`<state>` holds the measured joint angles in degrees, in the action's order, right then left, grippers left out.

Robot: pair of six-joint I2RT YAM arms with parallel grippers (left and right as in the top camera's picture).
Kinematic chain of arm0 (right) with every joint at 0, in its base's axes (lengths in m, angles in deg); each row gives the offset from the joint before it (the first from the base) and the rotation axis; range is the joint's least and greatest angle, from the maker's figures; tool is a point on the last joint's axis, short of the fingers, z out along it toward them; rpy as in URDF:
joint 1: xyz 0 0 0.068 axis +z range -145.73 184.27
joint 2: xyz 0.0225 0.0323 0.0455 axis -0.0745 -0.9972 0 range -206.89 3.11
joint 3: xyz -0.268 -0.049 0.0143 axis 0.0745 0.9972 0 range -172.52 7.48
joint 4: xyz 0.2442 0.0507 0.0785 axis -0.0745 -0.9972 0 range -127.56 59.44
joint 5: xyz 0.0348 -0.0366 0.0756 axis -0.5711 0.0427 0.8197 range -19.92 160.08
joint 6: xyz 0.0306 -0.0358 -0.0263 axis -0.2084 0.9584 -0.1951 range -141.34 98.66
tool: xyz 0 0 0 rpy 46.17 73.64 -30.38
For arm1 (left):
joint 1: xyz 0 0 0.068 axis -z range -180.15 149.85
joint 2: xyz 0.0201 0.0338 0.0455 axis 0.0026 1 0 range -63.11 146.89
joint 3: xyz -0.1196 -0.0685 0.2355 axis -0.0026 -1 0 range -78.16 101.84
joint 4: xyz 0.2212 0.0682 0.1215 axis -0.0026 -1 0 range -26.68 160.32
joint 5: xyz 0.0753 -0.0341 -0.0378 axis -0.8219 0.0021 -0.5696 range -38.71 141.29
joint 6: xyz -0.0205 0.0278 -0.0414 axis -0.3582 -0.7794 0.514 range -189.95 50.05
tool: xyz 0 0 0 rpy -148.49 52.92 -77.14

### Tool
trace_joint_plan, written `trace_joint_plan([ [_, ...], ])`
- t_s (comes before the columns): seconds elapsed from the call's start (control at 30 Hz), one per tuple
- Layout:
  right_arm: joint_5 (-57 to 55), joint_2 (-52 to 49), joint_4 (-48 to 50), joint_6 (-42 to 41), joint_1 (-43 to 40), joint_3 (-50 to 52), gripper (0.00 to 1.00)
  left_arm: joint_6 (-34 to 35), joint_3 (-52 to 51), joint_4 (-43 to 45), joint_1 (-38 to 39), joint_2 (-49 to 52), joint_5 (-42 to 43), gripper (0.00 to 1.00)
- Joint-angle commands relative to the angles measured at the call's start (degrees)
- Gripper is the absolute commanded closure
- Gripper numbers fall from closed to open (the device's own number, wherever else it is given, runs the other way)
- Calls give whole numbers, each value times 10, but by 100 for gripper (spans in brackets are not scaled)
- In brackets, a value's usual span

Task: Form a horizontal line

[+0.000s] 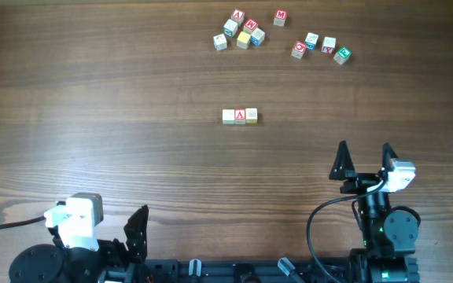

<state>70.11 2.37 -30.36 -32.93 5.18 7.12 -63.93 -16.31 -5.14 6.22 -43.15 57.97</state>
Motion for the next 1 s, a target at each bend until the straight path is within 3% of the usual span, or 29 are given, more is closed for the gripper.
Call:
trace_joint_plan([
  [0.0, 12, 5, 1, 9, -1, 1, 0, -13, -1, 2, 3, -5, -3, 0],
  [0.7, 12, 5, 1, 9, -1, 1, 0, -13, -1, 2, 23, -5, -3, 0],
  [0.8, 12, 5, 1, 9, -1, 1, 0, -15, -7, 48, 25, -6, -14, 0],
  [0.87, 12, 5, 1, 9, -1, 1, 0, -54, -41, 114, 25, -12, -16, 0],
  [0.97, 12, 5, 1, 9, -1, 1, 0, -73, -154, 251, 7, -31, -12, 0],
])
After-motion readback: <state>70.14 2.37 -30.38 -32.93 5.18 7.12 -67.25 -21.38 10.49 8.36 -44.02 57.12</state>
